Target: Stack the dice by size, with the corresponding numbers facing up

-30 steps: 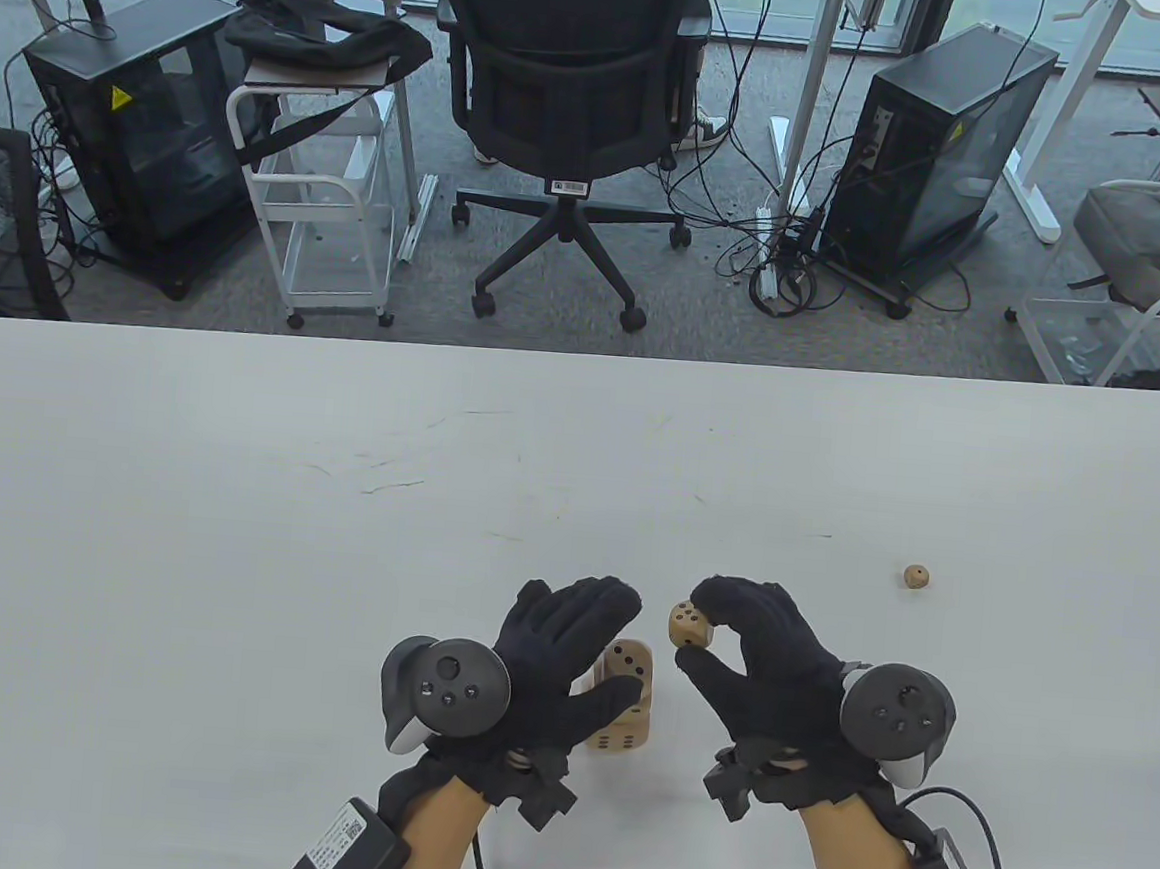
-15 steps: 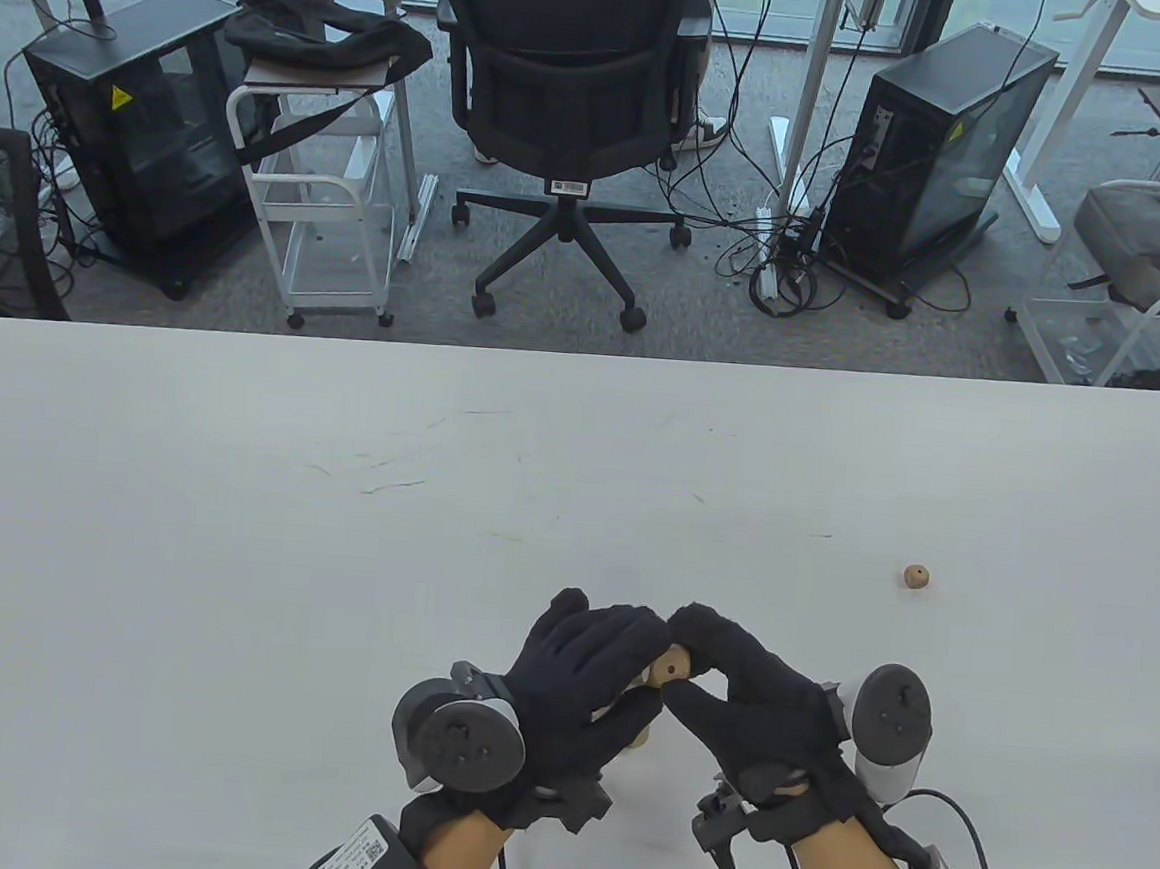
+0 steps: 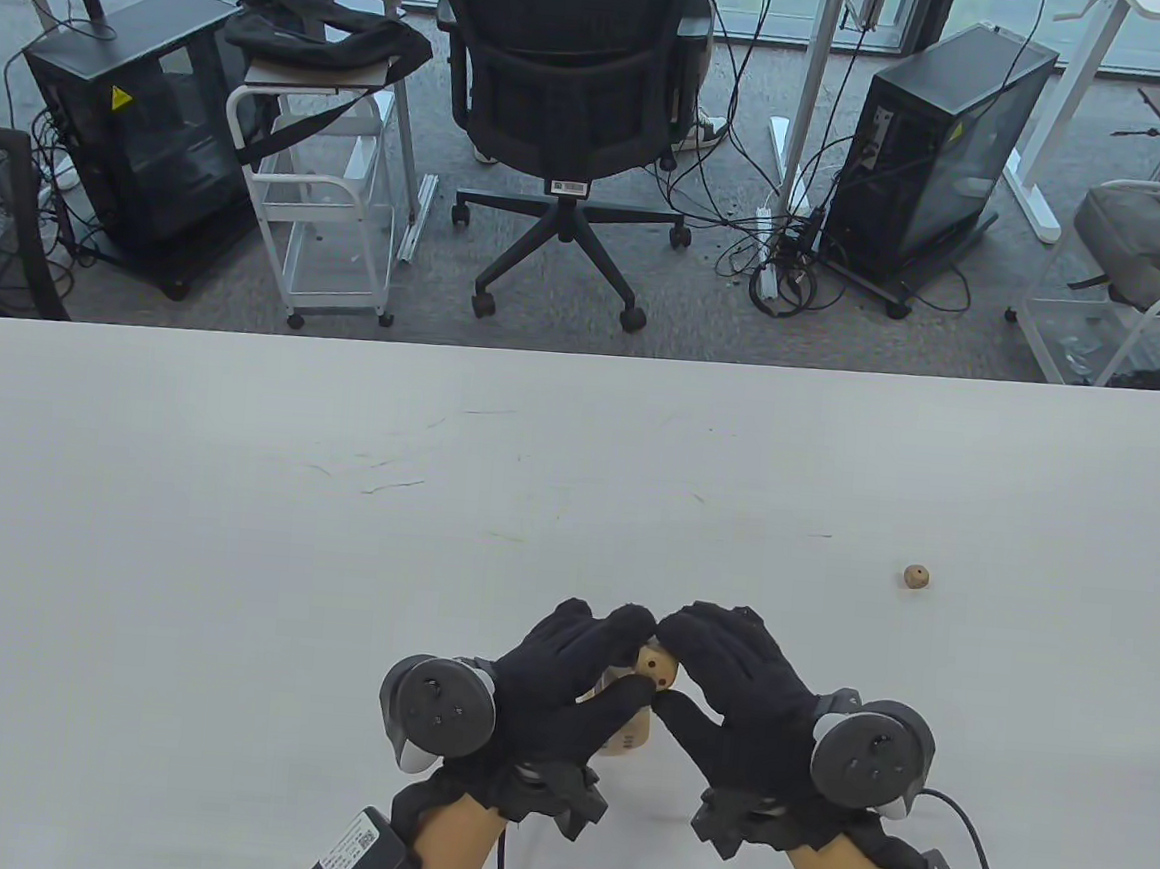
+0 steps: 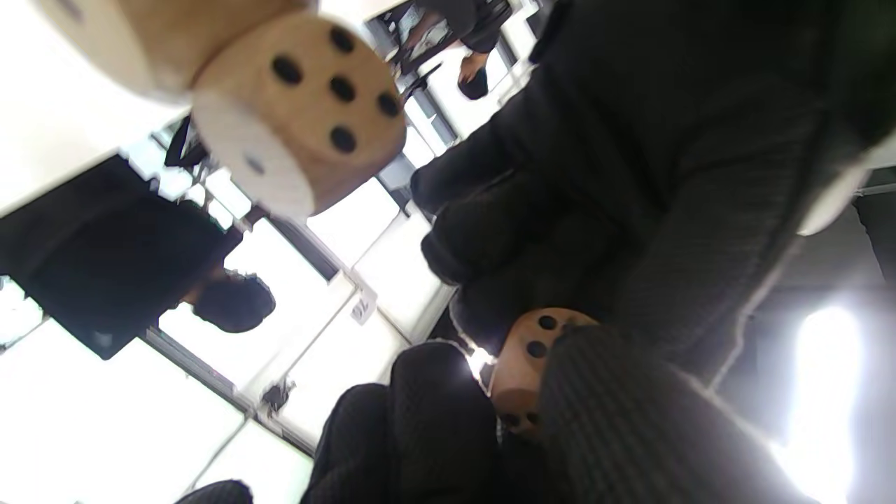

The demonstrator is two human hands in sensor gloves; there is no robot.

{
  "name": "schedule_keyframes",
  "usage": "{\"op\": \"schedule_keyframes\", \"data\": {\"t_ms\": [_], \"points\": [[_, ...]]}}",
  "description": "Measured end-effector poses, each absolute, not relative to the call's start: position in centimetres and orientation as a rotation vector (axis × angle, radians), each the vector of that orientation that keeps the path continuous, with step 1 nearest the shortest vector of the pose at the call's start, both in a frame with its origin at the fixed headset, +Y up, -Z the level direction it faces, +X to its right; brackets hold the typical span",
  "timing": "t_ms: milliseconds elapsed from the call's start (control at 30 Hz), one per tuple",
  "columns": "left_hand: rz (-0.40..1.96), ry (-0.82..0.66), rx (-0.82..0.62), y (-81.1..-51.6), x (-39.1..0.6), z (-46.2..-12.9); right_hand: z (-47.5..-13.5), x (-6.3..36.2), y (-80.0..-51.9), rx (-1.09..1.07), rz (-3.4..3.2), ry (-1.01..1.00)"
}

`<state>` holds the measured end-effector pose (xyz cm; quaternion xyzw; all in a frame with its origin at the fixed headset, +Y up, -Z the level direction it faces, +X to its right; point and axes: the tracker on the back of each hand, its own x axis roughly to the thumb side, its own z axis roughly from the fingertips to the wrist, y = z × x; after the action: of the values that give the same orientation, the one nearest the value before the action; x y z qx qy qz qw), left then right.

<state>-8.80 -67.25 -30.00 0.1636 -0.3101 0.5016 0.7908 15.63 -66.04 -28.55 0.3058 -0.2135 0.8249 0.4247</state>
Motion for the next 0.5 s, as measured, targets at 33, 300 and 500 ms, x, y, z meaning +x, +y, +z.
{"op": "schedule_keyframes", "data": {"t_ms": [33,300,500], "points": [[1.072,-0.676,0.345,-67.13,-8.75,-30.02,-28.55,15.64,-66.08,0.764,2.056,-0.52],[0.895,-0.676,0.384,-66.6,-8.45,-29.49,-29.1,15.6,-66.75,0.745,1.96,-0.384],[0.926,-0.655,0.392,-66.5,-8.49,-29.48,-29.14,15.43,-66.89,0.775,1.94,-0.356]]}}
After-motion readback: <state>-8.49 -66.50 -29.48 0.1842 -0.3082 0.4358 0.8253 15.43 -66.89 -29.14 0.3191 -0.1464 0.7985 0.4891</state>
